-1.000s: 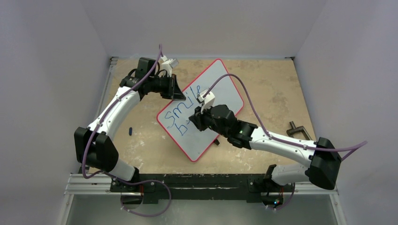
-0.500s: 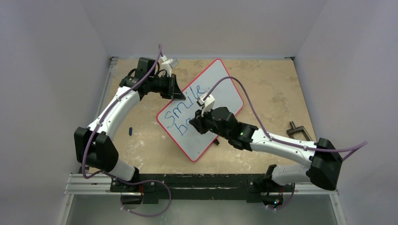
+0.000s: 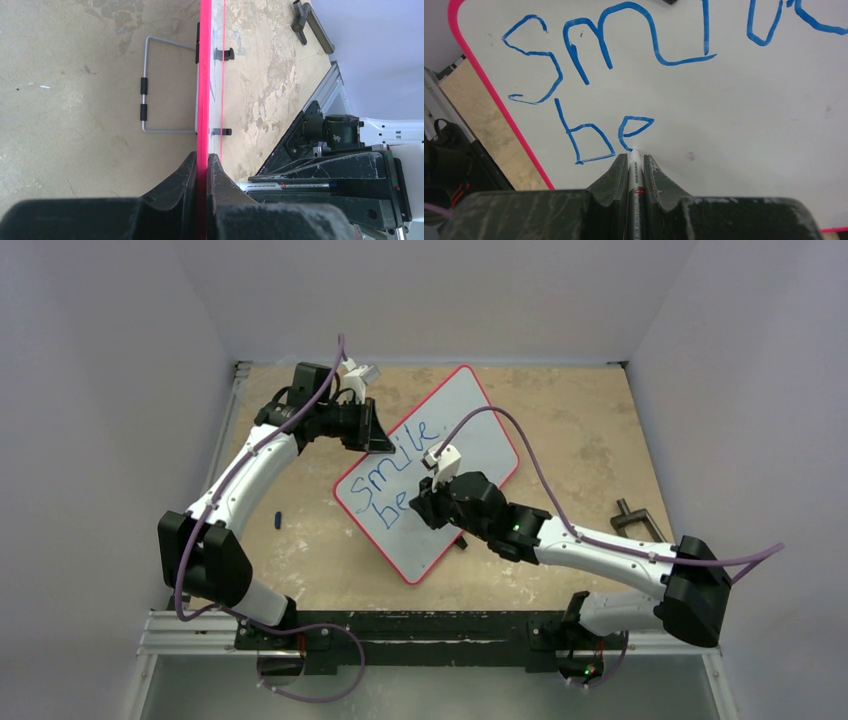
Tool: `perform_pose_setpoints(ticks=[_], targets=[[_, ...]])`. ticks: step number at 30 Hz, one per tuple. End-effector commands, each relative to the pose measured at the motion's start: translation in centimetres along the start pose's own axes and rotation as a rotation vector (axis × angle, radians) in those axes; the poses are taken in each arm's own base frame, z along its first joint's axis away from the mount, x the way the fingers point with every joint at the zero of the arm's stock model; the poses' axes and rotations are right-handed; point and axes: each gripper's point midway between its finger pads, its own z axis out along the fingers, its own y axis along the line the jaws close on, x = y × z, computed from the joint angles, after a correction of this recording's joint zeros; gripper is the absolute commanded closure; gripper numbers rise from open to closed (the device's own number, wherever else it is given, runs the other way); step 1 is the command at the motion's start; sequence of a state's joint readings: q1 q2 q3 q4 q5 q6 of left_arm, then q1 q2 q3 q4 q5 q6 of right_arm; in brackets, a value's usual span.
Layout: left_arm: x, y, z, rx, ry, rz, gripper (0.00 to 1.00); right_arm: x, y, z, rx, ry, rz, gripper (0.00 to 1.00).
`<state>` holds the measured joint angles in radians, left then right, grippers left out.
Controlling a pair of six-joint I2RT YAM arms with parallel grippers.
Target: Write a sentence on the whiteboard
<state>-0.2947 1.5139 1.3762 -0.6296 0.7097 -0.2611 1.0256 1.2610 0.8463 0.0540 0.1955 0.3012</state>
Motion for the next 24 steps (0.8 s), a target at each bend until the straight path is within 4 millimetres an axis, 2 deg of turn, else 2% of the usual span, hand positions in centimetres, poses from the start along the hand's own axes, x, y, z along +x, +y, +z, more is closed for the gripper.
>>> perform_pose_setpoints(ticks=[1, 13, 18, 24], targets=[[-3.1, -1.4, -1.6, -0.001, -0.127, 0.115, 1.00, 1.2, -2.8, 0.4, 0.132, 0.038, -0.043, 1.00], [-3.1, -1.3, -1.5, -0.005, -0.126, 0.116, 1.00, -1.3, -5.1, 0.1, 0.203, -0.003, -0.061, 1.00], [-3.1, -1.4, -1.6, -0.002, -0.129, 0.118, 1.00, -3.3, -5.1, -1.1, 0.206, -0.055, -0.073, 1.00], [-3.1, -1.5, -1.7, 0.000, -0.129, 0.119, 1.00, -6.4, -5.2, -3.7, 0.211, -0.189, -0.038, 1.00]])
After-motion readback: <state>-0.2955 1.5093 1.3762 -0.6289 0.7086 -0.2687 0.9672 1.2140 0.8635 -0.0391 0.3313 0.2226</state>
